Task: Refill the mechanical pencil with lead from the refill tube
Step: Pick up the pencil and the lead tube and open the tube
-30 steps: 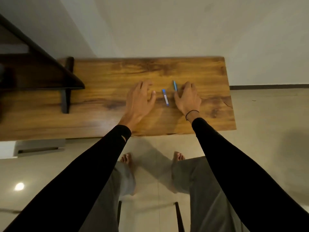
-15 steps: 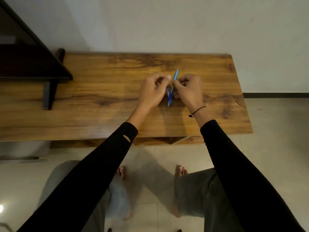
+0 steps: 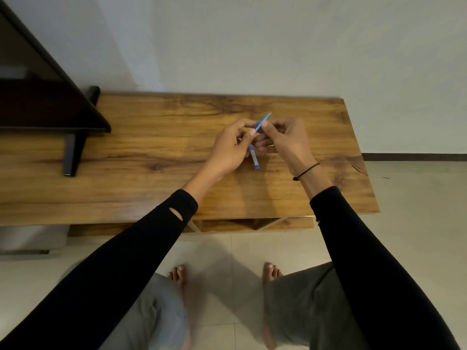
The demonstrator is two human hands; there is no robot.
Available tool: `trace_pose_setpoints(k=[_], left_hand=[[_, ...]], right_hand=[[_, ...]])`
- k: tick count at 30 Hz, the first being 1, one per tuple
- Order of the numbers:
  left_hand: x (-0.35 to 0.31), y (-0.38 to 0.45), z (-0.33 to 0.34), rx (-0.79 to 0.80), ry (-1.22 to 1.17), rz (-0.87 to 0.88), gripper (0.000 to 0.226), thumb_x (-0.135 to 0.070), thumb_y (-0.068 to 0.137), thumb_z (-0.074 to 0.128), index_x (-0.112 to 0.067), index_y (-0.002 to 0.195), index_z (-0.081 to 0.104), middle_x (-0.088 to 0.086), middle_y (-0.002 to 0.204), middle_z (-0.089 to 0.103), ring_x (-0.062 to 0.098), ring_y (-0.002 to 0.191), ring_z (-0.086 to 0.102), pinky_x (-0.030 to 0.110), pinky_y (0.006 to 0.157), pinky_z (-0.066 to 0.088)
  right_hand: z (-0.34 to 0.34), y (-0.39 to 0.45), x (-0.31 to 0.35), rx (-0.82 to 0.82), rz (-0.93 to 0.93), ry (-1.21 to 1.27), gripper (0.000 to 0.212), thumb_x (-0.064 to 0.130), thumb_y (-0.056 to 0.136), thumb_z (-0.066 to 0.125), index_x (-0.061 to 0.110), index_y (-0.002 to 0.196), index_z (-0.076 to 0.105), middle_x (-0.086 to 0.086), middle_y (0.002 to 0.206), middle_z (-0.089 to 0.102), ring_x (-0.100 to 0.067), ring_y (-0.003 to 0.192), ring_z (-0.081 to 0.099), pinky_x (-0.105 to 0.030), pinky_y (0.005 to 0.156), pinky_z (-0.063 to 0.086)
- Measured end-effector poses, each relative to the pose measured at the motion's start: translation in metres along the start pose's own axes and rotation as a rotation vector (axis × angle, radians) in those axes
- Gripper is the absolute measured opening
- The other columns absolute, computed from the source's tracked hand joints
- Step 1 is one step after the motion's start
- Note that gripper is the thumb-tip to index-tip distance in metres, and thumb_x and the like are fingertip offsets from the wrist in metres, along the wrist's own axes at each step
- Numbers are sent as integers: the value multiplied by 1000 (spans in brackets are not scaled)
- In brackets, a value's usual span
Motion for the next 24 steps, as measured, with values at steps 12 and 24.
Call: trace_pose_setpoints(k=[12, 24], left_hand=[[-17, 5, -4, 31, 296, 73, 24, -17, 112, 56, -21, 130, 70, -13, 75, 69, -7, 72, 63, 4, 65, 41], [-7, 10, -16, -5, 329, -2, 26, -21, 111, 59, -27, 133, 71, -11, 87, 77, -1, 89, 70, 15, 74, 41]], right_hand=[[-39, 14, 1, -130, 18, 156, 16, 18, 100, 73, 3, 93, 71, -7, 69, 75, -17, 60, 73, -28, 57, 59], [-33, 27, -16, -167, -133, -835, 7, 20, 91, 80, 16, 93, 74, -2, 96, 71, -25, 93, 67, -34, 71, 46]])
Point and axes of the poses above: each hand's wrist, its own y-axis towards the middle knuckle, its own z-axis out of the palm, x = y × z, the point moved 9 cm from there along y, towards the middle knuckle
